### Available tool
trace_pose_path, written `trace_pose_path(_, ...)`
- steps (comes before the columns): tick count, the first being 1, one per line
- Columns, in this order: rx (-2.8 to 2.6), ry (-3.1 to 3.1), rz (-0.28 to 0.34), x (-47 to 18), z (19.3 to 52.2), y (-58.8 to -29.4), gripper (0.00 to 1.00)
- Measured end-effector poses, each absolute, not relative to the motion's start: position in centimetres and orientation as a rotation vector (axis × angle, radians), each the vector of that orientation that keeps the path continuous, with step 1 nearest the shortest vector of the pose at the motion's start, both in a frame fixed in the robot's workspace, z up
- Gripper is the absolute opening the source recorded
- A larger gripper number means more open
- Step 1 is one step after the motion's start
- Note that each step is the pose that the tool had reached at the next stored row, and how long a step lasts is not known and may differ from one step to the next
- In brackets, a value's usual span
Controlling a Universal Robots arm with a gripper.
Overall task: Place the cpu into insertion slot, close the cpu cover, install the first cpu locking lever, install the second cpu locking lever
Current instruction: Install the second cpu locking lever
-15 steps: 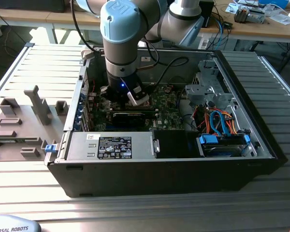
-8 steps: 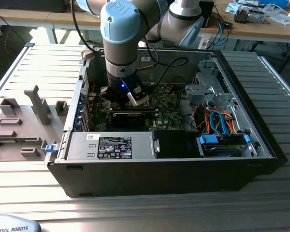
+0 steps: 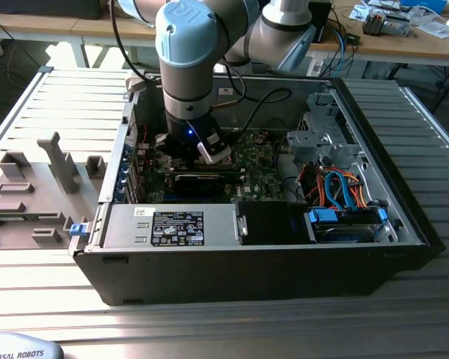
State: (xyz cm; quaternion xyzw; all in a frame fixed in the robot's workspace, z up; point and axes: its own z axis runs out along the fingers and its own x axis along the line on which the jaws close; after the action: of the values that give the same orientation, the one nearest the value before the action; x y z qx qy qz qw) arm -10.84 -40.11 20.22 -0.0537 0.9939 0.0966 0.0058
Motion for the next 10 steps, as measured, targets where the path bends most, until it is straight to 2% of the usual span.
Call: trace_pose_path(10,-0.168,3.119,0.285,-9.2,20.8,-38.9,0.11)
